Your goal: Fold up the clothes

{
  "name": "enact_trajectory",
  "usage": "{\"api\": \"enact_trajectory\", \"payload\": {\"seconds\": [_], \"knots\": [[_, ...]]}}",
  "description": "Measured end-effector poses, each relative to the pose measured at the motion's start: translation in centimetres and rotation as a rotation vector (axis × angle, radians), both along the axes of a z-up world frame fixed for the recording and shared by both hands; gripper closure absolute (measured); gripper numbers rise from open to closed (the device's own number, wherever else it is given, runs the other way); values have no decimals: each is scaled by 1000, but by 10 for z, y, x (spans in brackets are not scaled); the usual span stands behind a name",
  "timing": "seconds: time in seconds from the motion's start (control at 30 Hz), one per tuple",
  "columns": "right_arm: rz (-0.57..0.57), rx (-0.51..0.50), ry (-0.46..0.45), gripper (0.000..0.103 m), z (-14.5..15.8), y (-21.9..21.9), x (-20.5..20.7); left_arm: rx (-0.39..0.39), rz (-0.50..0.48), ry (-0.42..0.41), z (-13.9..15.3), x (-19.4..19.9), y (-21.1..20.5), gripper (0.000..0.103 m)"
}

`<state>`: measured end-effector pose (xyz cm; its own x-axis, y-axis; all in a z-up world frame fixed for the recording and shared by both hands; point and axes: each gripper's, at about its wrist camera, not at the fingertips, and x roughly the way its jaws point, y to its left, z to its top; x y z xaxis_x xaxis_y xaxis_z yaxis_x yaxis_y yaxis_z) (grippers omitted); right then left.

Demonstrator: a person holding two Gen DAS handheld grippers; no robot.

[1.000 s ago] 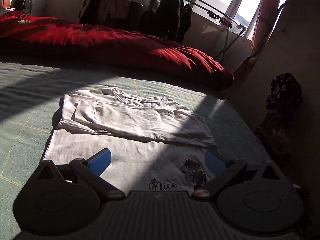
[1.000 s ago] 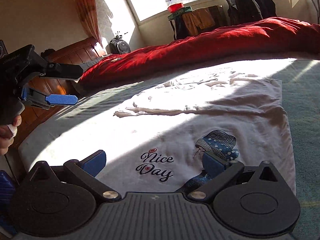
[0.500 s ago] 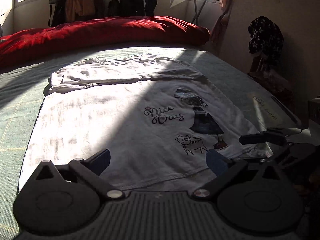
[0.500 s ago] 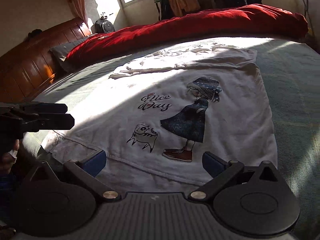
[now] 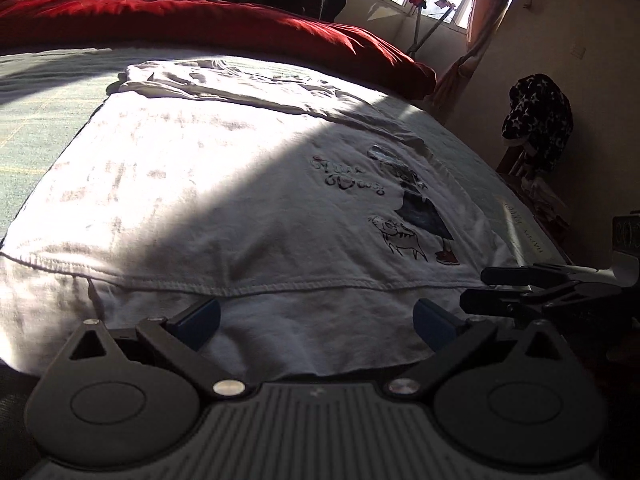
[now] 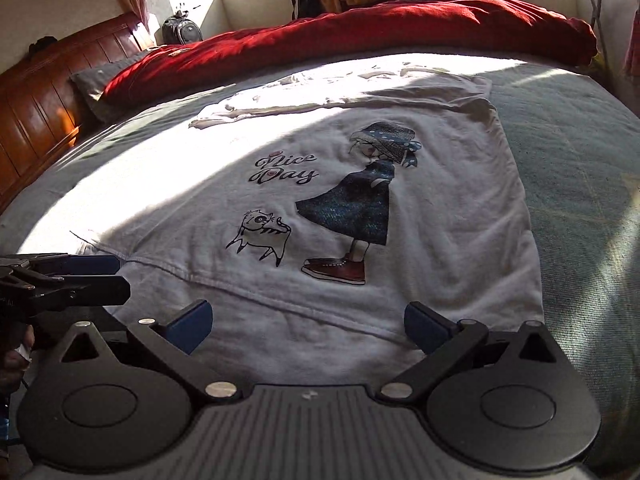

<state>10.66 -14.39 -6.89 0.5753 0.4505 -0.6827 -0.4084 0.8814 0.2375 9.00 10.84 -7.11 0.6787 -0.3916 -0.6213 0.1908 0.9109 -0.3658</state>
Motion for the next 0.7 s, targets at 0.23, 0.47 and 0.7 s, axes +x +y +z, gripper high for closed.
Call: {"api": "enact_trajectory", "payload": {"seconds": [0.23, 0.47, 0.7], "knots": [[28, -43, -44, 0, -6, 4, -5, 44, -9, -1, 0, -2, -5, 1], [52, -124, -60, 0, -7, 14, -7, 168, -41, 8, 2, -1, -21, 1], [83, -126, -52, 0, 2, 10, -7, 339, -62, -43, 7, -12, -32, 1]]}}
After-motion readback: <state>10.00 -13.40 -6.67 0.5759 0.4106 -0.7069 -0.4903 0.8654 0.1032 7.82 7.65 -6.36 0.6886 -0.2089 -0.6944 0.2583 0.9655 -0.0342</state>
